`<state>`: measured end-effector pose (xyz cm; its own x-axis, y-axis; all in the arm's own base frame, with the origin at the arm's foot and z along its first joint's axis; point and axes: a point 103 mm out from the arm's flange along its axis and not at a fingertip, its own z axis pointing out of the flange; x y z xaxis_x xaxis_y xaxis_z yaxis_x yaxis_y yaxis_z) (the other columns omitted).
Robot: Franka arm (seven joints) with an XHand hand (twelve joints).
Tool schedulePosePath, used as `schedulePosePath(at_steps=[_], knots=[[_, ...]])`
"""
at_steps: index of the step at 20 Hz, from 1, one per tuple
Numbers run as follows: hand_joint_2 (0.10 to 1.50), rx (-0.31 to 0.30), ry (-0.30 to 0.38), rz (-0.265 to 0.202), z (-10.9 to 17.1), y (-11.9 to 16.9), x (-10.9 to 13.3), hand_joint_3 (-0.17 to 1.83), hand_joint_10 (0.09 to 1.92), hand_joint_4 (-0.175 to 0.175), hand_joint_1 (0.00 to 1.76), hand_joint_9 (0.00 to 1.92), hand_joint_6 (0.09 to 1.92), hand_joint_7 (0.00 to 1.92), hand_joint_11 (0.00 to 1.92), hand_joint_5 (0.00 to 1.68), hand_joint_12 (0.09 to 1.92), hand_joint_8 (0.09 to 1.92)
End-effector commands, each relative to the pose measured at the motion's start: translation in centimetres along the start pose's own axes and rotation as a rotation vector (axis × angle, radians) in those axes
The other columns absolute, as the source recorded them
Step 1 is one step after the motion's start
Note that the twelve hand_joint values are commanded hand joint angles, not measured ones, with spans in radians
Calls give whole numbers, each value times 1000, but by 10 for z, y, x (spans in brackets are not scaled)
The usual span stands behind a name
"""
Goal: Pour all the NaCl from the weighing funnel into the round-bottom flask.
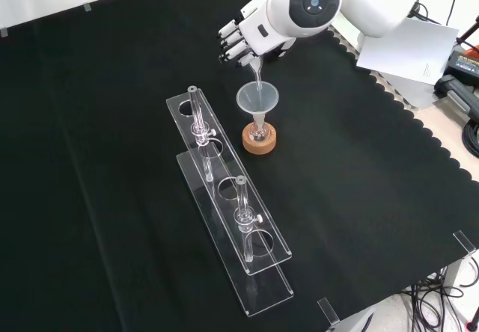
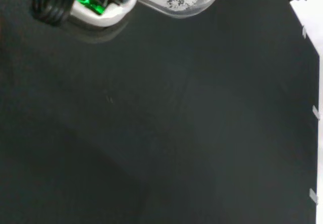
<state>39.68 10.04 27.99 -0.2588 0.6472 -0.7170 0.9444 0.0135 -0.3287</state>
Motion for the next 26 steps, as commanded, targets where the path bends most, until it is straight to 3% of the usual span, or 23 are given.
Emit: schedulePosePath(at_steps=[1, 3, 8, 10, 17, 26], knots=[[714, 13, -21, 7, 1, -1, -2, 535, 343, 175, 1119, 926, 602, 534, 820, 1284, 1035, 659], [714, 22, -39, 14, -4, -1, -1, 535, 343, 175, 1119, 926, 602, 534, 820, 1285, 1034, 659], [714, -2, 4, 2, 6, -1, -6, 535, 342, 175, 1119, 927, 601, 534, 821, 1285, 1033, 660], [714, 16, -16, 11, -6, 0, 0, 535, 342, 175, 1119, 927, 601, 534, 821, 1285, 1033, 660], [714, 11, -38, 5, -8, 0, 0, 534, 340, 175, 1119, 927, 601, 534, 822, 1285, 1031, 660], [715, -9, -48, 2, 5, -1, -5, 533, 339, 175, 1119, 928, 600, 534, 822, 1285, 1030, 660]])
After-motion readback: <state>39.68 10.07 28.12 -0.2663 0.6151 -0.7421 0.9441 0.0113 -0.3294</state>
